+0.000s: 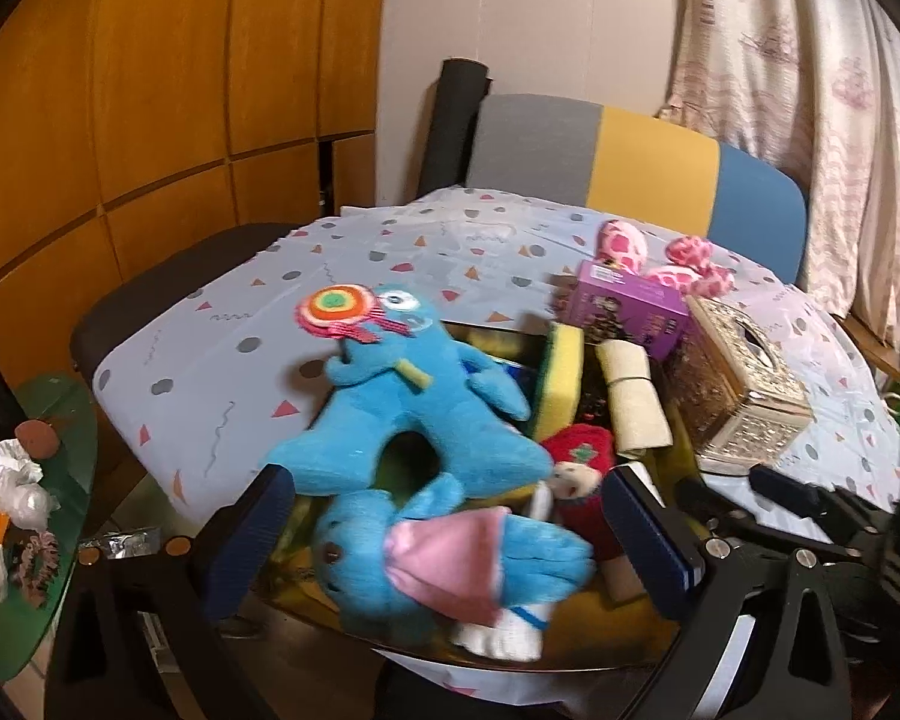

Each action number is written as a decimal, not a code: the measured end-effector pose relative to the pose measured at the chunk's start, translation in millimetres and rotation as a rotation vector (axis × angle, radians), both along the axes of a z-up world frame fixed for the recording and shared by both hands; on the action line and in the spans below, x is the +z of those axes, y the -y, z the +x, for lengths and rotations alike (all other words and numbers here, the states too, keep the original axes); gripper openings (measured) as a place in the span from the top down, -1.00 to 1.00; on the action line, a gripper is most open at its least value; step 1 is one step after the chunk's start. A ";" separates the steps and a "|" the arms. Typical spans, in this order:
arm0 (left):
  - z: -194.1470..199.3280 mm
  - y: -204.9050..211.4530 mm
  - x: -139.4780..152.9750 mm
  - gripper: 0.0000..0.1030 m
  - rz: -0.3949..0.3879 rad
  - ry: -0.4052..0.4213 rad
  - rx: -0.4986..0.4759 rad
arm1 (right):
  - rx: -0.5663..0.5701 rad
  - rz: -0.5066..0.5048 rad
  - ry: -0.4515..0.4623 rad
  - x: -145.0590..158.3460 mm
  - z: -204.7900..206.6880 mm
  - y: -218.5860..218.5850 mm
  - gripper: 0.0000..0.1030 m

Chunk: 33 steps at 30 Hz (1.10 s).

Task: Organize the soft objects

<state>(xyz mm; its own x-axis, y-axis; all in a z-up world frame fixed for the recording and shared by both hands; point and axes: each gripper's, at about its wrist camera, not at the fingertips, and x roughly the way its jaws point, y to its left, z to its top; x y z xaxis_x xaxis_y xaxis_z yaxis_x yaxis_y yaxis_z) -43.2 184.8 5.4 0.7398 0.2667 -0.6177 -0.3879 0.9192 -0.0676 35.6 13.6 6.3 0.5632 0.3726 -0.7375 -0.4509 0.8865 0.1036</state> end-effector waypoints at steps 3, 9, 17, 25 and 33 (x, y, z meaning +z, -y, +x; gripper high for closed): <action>5.4 17.0 0.6 -0.99 0.015 -0.006 -0.037 | -0.069 -0.004 0.053 8.1 -5.4 15.1 -0.35; 9.7 47.3 -2.6 -0.99 0.034 -0.005 -0.075 | -0.201 -0.040 0.132 19.1 -12.6 47.2 -0.36; 8.1 60.1 -6.9 -0.99 0.045 -0.007 -0.069 | -0.224 -0.046 0.113 11.4 -10.3 59.5 -0.36; 3.3 46.4 -8.5 -0.99 0.009 -0.006 -0.022 | -0.195 -0.055 0.142 15.2 -17.1 51.7 -0.36; 1.2 50.9 -3.9 -0.99 0.031 0.002 -0.029 | -0.190 -0.052 0.157 19.4 -21.6 50.3 -0.36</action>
